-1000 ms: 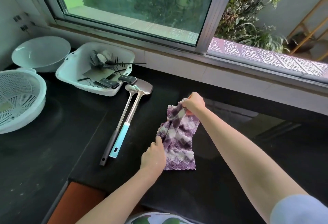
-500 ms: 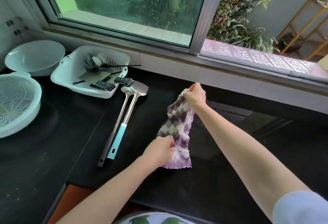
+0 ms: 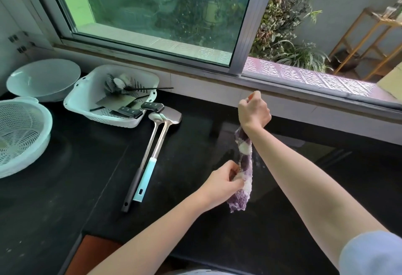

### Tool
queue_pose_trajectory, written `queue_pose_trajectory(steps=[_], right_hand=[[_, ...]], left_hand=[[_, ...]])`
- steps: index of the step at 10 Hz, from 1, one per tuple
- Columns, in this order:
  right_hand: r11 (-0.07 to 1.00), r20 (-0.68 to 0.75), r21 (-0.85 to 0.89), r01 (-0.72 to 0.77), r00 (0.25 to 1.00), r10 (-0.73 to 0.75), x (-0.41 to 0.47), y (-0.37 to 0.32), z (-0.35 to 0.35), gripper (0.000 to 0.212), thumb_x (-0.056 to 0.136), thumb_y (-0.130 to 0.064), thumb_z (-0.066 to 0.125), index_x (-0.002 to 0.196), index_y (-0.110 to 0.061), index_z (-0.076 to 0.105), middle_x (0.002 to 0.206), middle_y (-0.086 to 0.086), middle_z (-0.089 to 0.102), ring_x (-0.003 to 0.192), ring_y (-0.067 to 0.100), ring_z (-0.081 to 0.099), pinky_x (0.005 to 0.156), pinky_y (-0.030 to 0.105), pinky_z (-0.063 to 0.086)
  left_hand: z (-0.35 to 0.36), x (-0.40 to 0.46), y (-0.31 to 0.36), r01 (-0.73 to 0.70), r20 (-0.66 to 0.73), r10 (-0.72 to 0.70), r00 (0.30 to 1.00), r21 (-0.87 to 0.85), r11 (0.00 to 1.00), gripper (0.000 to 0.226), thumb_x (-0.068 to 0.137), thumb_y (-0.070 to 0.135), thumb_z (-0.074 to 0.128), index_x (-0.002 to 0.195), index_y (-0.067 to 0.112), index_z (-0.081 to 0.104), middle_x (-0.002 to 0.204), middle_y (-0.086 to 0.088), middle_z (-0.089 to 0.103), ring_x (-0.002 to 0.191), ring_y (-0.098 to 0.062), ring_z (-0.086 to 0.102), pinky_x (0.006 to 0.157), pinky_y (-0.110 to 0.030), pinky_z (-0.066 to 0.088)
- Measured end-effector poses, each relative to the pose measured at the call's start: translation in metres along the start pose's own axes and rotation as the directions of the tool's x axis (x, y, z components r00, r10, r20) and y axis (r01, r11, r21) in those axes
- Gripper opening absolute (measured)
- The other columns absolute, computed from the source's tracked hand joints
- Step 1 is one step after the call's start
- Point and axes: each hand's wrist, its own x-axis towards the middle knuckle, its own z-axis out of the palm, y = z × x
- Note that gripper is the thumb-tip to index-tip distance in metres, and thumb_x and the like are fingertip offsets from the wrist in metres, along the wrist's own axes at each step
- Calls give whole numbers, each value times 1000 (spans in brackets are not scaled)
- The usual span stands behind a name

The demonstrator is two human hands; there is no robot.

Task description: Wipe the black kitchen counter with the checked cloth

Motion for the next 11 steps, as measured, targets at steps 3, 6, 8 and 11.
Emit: queue_pose_trajectory(steps=[3,6,8,11], right_hand=[[849,593,340,-404,793,140,-35,14,100,40,87,5,59,124,-7,53,110,12,60,80,25,66,68,36,60],[807,754,356,-471,655,50,-47,-5,114,54,90,5,54,140,-12,46,131,11,59,108,24,63,85,35,55],[990,671,138,29,733,-115,-50,14,92,28,90,-7,52,106,-19,71,115,4,69,80,16,62,66,26,48],[923,842,-94,372,524,-125,-86,61,87,54,91,-7,52,143,-15,42,139,12,49,125,30,48,99,39,46]], left_hand=[[-52,-12,-96,417,-327,-351,877,157,895,22,98,22,44,118,11,45,89,-3,57,73,-14,54,63,-26,43],[-52,-15,-124,324,-388,3,922,773,546,38,94,15,46,131,23,40,124,-2,43,109,-20,47,83,-31,43],[-38,-14,-123,-14,8,15,1000,908,418,26,99,28,40,125,28,44,119,-7,54,111,-27,50,89,-36,40],[-45,9,-102,46,59,-235,970,907,419,32,95,23,42,122,36,53,122,-4,60,115,-27,54,91,-37,43]])
